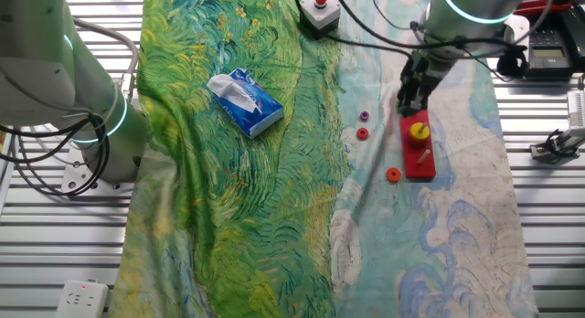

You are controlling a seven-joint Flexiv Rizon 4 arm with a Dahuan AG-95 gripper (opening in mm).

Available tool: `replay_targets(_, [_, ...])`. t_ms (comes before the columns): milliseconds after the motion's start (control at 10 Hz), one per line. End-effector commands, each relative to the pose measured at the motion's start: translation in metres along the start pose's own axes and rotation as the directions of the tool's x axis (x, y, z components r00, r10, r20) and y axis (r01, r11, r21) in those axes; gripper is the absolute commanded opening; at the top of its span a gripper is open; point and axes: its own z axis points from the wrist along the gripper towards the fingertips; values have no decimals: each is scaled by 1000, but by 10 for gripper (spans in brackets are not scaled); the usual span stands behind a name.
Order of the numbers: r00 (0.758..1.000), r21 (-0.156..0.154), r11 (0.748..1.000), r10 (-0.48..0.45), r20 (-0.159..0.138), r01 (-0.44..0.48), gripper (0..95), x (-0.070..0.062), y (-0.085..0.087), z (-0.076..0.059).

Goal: Take out one Hanoi block and throw it aside

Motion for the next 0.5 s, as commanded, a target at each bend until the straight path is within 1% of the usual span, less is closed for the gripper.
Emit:
replay_targets(100, [1000, -6, 1000, 3, 8, -3, 0, 6, 7, 1])
replay_targets(200, [1000, -9, 1000, 2, 6, -2, 0, 8, 11, 2])
replay_targets(400, [1000, -13, 1000, 2, 3, -2, 0, 8, 11, 1])
replay_targets(500, [1000, -6, 1000, 2, -5, -2, 0, 9, 10, 0])
